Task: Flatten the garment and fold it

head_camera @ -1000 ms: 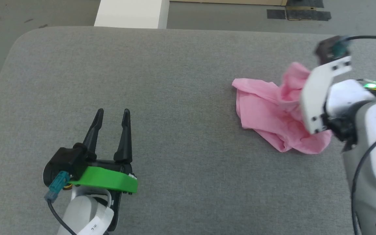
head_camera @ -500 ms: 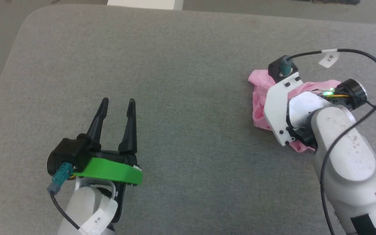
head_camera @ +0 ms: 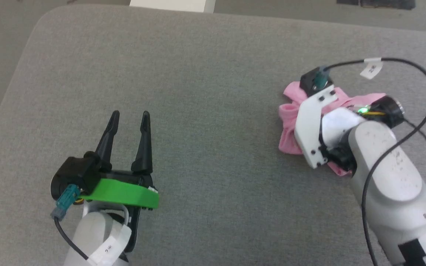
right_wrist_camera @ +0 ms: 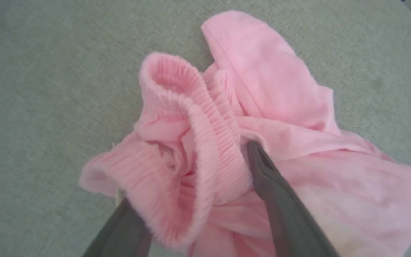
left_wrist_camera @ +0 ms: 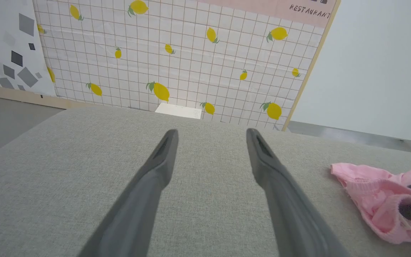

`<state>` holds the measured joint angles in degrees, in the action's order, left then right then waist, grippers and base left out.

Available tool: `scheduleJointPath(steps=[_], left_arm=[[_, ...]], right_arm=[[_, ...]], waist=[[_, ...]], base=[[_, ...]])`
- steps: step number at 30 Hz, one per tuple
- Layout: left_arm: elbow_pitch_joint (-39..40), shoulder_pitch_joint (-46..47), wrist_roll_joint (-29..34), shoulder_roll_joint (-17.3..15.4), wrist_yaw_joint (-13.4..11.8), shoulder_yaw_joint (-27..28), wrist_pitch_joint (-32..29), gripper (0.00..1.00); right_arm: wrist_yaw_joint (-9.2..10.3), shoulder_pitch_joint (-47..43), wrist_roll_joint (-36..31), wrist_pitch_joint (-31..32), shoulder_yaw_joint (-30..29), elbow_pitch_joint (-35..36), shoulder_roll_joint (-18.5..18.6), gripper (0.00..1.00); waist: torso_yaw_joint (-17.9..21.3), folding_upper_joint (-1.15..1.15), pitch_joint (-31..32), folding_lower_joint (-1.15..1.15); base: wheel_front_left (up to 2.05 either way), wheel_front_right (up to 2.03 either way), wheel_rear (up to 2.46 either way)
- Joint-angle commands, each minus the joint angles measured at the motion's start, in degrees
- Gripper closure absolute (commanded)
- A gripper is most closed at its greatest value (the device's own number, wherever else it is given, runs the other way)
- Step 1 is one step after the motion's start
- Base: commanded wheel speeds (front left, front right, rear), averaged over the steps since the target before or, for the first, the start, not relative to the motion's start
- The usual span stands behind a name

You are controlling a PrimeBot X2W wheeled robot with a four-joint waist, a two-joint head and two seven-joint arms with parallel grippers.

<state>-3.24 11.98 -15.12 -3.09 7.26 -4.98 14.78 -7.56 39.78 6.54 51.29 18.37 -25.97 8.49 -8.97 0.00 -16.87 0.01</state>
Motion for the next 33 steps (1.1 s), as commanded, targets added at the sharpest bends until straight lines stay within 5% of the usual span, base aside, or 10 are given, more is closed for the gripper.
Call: scheduleJointPath(steps=[1,9,16,23,33], left_arm=[[-0.2,-0.8,0.4,0.2,0.2,0.3,0.2,0.00],[-0.6,-3.8,0.7,0.1,0.2,1.1,0.2,0.00],[-0.5,-5.4,0.3,0.1,0.2,1.4,0.2,0.00],[-0.2,-6.6,-0.4,0.1,0.2,2.6,0.2,0.00],[-0.6,-8.2,-1.2,0.2,0.2,4.0,0.2,0.00]], right_arm=[[0.08,-2.4,1.8,-0.7,0.8,1.7,0.3,0.00],[0.08,-10.3,6.3,-7.0,-0.8,15.5,3.3,0.00],[0.08,-18.8,4.8,-18.0,-8.8,23.5,1.5,0.00],[0.08,-27.8,2.7,-37.1,-17.7,27.8,-3.5,0.00],[0.08,-36.8,0.5,-61.0,-24.9,23.6,-5.5,0.00]], waist=[[2.0,0.00,2.6,-0.01],[5.8,0.00,8.0,-0.01],[8.3,0.00,10.6,-0.01],[9.9,0.00,12.2,-0.01],[11.7,0.00,14.8,-0.01]], base=[[0.00,0.00,0.00],[0.00,0.00,0.00],[0.00,0.00,0.00],[0.00,0.00,0.00],[0.00,0.00,0.00]])
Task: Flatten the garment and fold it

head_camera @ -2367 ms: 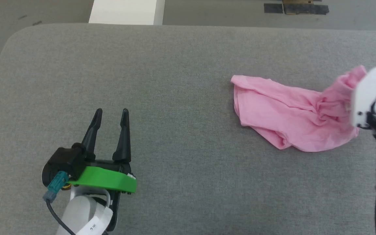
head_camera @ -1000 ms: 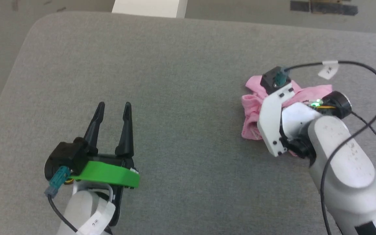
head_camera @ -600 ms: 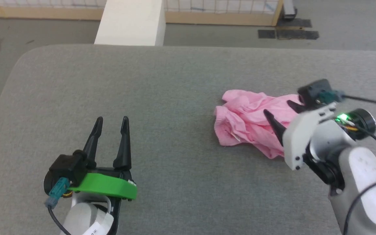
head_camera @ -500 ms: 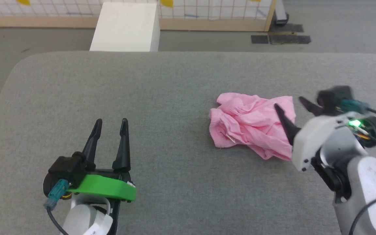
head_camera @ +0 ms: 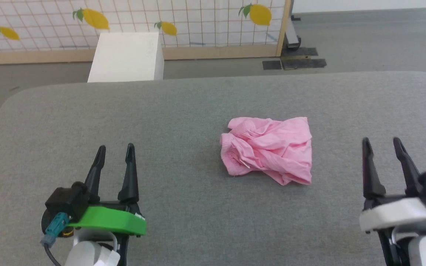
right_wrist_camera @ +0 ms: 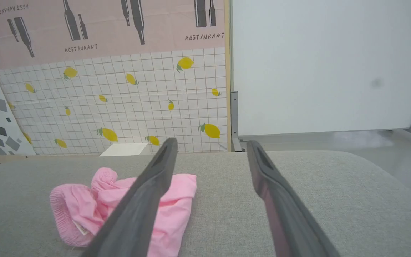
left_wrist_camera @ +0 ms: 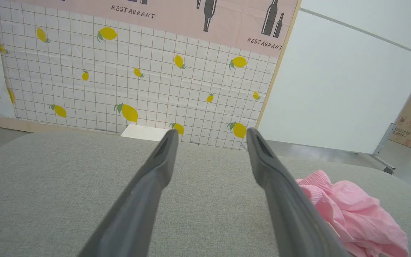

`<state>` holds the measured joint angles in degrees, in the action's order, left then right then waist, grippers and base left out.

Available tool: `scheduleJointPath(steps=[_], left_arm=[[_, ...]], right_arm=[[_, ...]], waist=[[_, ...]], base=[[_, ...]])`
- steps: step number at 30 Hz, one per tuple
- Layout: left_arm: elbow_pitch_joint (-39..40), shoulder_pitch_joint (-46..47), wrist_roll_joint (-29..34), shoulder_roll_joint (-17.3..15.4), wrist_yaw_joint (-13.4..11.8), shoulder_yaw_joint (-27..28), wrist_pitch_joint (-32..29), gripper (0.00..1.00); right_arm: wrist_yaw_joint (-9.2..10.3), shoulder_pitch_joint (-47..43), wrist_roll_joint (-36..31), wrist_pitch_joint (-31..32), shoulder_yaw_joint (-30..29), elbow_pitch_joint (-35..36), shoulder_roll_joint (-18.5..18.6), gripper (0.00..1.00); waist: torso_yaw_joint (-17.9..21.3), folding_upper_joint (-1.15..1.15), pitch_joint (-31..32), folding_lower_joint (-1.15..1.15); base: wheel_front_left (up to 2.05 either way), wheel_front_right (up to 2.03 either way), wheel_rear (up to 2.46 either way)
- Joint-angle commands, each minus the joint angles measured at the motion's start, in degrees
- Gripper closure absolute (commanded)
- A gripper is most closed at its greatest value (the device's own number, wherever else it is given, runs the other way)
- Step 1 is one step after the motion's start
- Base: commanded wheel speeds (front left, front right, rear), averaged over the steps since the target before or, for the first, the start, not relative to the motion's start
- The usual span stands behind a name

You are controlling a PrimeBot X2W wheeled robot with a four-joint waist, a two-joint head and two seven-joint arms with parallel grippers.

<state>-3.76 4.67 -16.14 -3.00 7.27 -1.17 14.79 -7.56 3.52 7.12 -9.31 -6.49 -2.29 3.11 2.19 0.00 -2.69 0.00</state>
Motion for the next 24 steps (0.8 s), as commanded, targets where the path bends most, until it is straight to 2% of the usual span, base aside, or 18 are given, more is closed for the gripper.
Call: scheduleJointPath(steps=[1,7,24], left_arm=[[-0.1,-1.1,-0.3,0.1,0.2,0.2,0.2,0.00],[-0.2,-1.8,-0.1,0.1,0.2,0.2,0.2,0.00],[-1.1,-2.5,0.4,0.1,0.2,0.1,0.2,0.00]], right_arm=[[0.08,-1.1,0.1,-1.5,-0.2,-0.6,-0.2,0.00],[0.08,-3.5,-0.1,-4.1,0.5,-2.1,-0.2,0.00],[0.08,-4.3,-0.1,-5.0,1.3,-3.2,-0.2,0.00]], waist=[[0.7,0.00,0.9,0.00],[1.3,0.00,1.6,0.00],[1.5,0.00,2.4,0.00]], base=[[0.00,0.00,0.00],[0.00,0.00,0.00],[0.00,0.00,0.00]])
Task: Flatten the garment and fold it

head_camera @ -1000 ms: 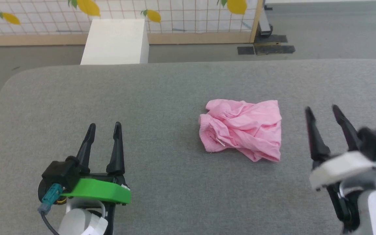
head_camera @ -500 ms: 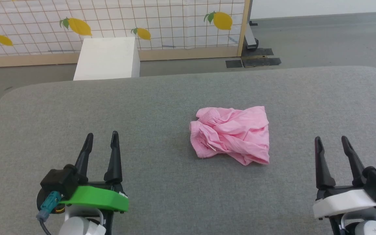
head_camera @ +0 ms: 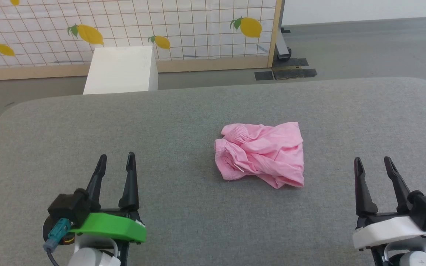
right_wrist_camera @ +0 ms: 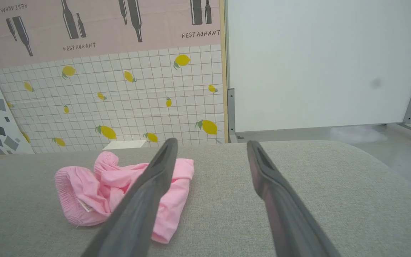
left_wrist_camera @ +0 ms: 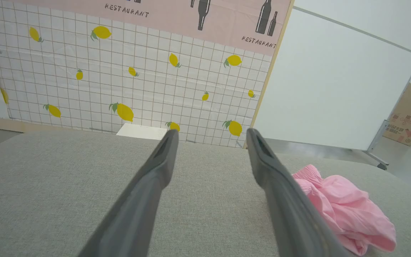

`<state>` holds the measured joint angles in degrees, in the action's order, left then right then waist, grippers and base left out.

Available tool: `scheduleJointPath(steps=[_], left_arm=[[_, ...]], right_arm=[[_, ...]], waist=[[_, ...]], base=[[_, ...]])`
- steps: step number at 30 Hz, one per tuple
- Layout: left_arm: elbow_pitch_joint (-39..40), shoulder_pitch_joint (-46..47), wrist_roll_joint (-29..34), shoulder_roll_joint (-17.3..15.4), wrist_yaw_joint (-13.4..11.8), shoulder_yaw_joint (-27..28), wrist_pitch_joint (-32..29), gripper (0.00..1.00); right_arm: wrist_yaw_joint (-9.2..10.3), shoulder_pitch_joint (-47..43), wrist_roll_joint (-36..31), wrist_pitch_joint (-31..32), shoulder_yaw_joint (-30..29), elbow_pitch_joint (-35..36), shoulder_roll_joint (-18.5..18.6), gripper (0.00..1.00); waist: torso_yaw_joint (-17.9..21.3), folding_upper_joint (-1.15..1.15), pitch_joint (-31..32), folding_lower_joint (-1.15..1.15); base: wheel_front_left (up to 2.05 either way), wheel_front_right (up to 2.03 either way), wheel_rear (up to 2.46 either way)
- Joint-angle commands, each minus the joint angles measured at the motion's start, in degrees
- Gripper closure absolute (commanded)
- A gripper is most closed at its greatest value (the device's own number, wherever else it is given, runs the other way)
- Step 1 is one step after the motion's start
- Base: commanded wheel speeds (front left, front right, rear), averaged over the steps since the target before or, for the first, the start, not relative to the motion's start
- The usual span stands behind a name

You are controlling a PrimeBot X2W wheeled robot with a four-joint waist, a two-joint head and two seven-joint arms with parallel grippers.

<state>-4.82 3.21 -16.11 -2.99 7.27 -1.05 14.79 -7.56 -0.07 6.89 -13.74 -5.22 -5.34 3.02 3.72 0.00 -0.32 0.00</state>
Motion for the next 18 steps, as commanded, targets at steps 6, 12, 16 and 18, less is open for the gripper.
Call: scheduleJointPath(steps=[6,12,16,18], left_arm=[[0.0,-0.8,0.4,0.1,0.2,0.0,0.2,0.00],[0.1,0.1,0.9,0.1,0.2,-0.9,0.2,0.00],[0.0,1.6,1.0,0.1,0.2,-2.0,0.2,0.00],[0.1,2.3,1.1,0.1,0.2,-2.3,0.2,0.00]], right_arm=[[0.08,1.4,15.5,5.4,1.0,-2.1,-0.1,0.00],[0.08,10.0,46.7,26.5,-5.0,-10.5,-0.1,0.00],[0.08,20.9,58.7,46.8,-13.6,-28.9,-0.1,0.00],[0.08,25.7,57.9,50.4,-16.1,-34.3,0.1,0.00]], waist=[[-0.3,0.00,-0.5,0.00],[-1.0,0.00,-3.0,0.00],[-2.7,0.00,-5.7,0.00],[-3.4,0.00,-6.9,0.00]], base=[[0.00,0.00,0.00],[0.00,0.00,0.00],[0.00,0.00,0.00],[0.00,0.00,0.00]])
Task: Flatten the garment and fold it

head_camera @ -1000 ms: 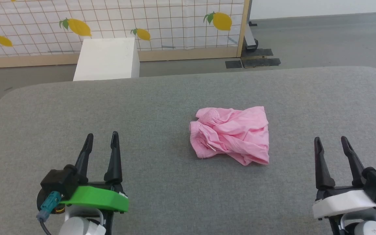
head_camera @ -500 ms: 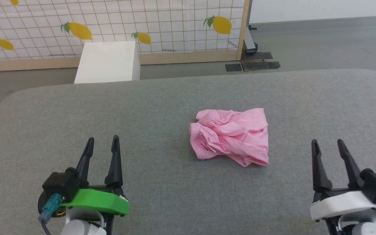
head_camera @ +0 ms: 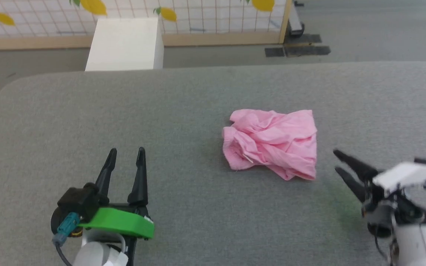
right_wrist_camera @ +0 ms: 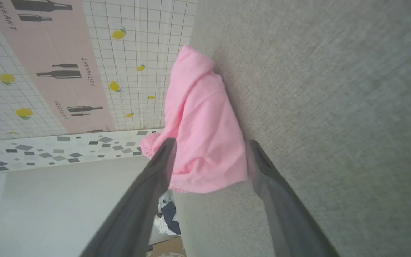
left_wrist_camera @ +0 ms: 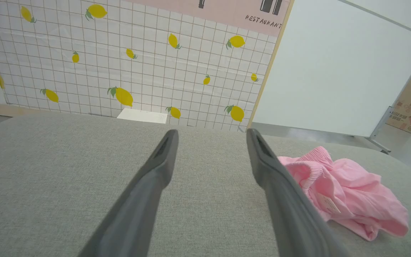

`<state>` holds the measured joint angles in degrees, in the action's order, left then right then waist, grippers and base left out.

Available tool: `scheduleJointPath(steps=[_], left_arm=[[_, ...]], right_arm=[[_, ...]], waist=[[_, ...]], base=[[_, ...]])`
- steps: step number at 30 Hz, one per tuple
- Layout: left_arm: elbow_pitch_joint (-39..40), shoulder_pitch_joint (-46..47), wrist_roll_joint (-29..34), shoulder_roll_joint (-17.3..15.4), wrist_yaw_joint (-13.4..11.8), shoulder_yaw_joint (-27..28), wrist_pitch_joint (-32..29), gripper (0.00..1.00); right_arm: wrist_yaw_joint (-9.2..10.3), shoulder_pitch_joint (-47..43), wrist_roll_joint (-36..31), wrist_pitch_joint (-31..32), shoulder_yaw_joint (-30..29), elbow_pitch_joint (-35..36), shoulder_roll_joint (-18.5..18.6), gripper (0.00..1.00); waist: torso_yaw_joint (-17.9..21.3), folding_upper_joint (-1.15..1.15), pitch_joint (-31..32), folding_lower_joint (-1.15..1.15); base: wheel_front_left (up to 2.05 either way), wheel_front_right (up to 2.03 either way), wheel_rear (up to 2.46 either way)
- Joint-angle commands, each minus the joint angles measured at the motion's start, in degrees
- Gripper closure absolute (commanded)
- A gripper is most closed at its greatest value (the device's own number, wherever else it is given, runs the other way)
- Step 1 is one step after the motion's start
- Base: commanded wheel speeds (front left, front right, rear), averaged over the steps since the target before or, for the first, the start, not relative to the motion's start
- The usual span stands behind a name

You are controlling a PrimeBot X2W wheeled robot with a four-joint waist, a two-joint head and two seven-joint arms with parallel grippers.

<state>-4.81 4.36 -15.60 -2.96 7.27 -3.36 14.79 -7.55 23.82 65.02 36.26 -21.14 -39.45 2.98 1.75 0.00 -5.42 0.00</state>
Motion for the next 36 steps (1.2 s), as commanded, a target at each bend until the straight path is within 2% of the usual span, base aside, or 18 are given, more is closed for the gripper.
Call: scheduleJointPath(steps=[1,5,9,17,19,20,28,36], left_arm=[[0.1,1.4,0.6,0.1,0.2,-0.1,0.2,0.00],[0.2,2.5,0.7,0.1,0.2,-0.3,0.2,0.00],[0.3,3.3,0.7,0.1,0.2,-0.5,0.2,0.00],[0.0,4.4,0.5,0.1,0.2,-1.5,0.2,0.00],[0.0,4.4,0.4,0.1,0.2,-1.5,0.2,0.00],[0.0,4.4,0.4,0.1,0.2,-1.6,0.2,0.00],[0.1,3.7,0.5,0.1,0.2,-1.0,0.2,0.00],[1.6,3.4,2.3,0.1,0.2,0.4,0.2,0.00]], right_arm=[[0.06,3.9,-0.6,1.7,-1.1,-2.4,0.3,0.00],[0.06,12.1,-2.9,6.5,-4.1,-10.1,0.7,0.00],[0.06,16.2,-7.7,9.2,-3.8,-15.2,1.4,0.00],[0.06,19.1,-16.9,12.5,-1.7,-20.2,2.0,0.01],[0.06,19.5,-17.6,13.7,-1.4,-19.9,1.6,0.74],[0.06,19.5,-18.0,14.1,-1.1,-19.4,1.4,1.00],[0.06,17.3,-25.0,16.6,3.5,-12.6,1.5,1.00],[0.06,15.8,-38.9,22.2,15.5,3.0,5.7,1.00]], waist=[[-1.8,0.00,-2.3,0.00],[-3.3,0.00,-4.3,0.00],[-4.6,0.00,-5.7,0.00],[-6.9,0.00,-6.5,0.00],[-7.1,0.00,-6.5,0.00],[-7.2,0.00,-6.4,0.00],[-6.2,0.00,-5.8,0.00],[1.4,0.00,-7.3,0.00]], base=[[0.00,0.00,0.00],[0.00,0.00,0.00],[0.00,0.00,0.00],[0.00,0.00,0.00],[0.00,0.00,0.00],[0.00,0.00,0.00],[0.00,0.00,0.00],[0.00,0.00,0.00]])
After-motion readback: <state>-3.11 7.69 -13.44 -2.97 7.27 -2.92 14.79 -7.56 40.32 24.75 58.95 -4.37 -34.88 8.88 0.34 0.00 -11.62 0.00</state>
